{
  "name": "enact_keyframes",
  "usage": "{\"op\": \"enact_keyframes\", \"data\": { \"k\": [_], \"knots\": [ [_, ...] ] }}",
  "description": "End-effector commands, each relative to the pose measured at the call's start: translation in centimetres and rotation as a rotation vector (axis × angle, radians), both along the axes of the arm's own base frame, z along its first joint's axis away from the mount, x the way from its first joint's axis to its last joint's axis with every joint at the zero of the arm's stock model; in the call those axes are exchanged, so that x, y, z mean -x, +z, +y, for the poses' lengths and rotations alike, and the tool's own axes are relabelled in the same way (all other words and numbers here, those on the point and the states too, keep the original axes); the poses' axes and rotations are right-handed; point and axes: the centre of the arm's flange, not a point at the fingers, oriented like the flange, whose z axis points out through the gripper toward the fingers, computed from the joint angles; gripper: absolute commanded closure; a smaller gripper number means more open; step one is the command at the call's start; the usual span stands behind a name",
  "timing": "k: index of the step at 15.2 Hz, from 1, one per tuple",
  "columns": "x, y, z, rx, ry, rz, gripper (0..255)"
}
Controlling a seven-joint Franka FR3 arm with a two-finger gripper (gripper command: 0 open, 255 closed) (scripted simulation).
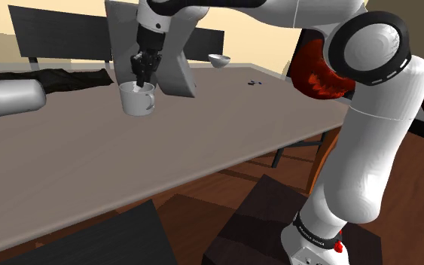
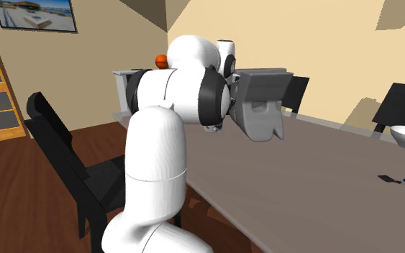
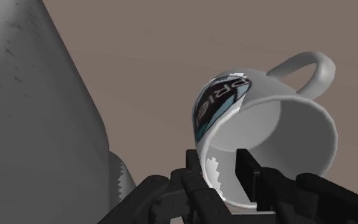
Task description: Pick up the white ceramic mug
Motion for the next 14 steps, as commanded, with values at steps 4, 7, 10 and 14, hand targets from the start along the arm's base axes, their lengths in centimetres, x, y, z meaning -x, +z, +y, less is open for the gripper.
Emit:
{"op": "enact_keyframes", "data": {
  "k": [4, 7, 10, 14],
  "knots": [
    [-1.1, -6.1, -2.7, 0.022, -0.03, 0.119, 255],
    [-1.1, -6.8, -1.4, 0.028, -0.032, 0.119, 255],
    [-0.8, -2.7, -1.7, 0.022, -0.03, 0.122, 255],
    [-0.8, -0.6, -1.7, 0.022, -0.03, 0.122, 255]
  ]
}}
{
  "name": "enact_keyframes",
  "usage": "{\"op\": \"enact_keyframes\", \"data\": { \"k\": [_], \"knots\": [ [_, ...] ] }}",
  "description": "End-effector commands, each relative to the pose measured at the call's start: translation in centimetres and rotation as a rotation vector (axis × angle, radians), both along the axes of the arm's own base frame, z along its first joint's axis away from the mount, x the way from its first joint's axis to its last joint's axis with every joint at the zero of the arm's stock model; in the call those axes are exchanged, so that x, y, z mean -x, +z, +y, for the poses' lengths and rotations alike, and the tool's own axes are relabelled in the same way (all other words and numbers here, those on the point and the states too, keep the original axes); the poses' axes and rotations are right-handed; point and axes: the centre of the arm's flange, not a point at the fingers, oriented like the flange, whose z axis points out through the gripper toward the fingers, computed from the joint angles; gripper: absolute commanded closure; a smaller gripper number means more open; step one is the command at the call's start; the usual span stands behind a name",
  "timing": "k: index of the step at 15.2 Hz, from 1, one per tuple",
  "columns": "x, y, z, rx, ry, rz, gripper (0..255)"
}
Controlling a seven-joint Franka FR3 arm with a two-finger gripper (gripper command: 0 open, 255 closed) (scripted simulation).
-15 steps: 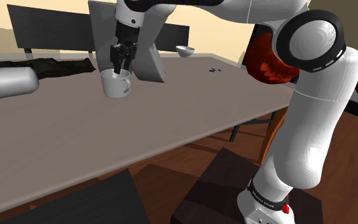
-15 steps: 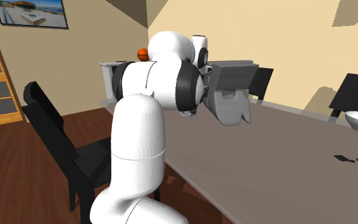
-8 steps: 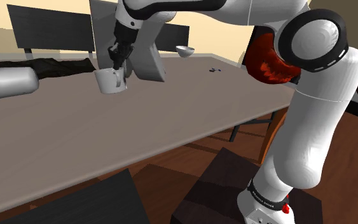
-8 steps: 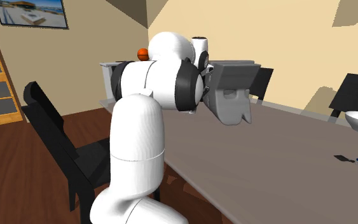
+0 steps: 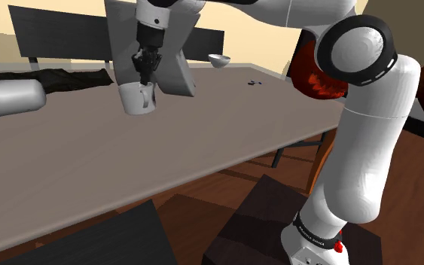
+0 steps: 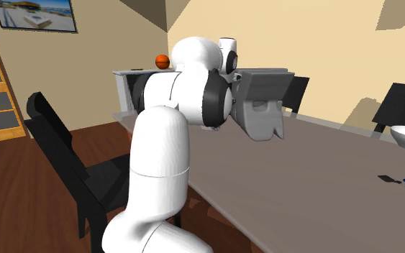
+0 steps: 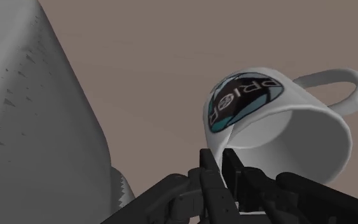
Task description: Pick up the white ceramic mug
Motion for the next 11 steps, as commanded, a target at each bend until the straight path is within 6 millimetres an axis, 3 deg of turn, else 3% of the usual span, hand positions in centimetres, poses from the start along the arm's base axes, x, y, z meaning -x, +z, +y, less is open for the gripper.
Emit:
{"op": "enact_keyframes", "data": {
  "k": [1, 9, 11],
  "knots": [
    [-0.1, -0.8, -1.4, 0.011, -0.021, 0.048, 255],
    [-0.1, 3.5, -1.4, 0.011, -0.021, 0.048, 255],
    [-0.1, 3.6, -1.4, 0.011, -0.021, 0.048, 255]
  ]
}}
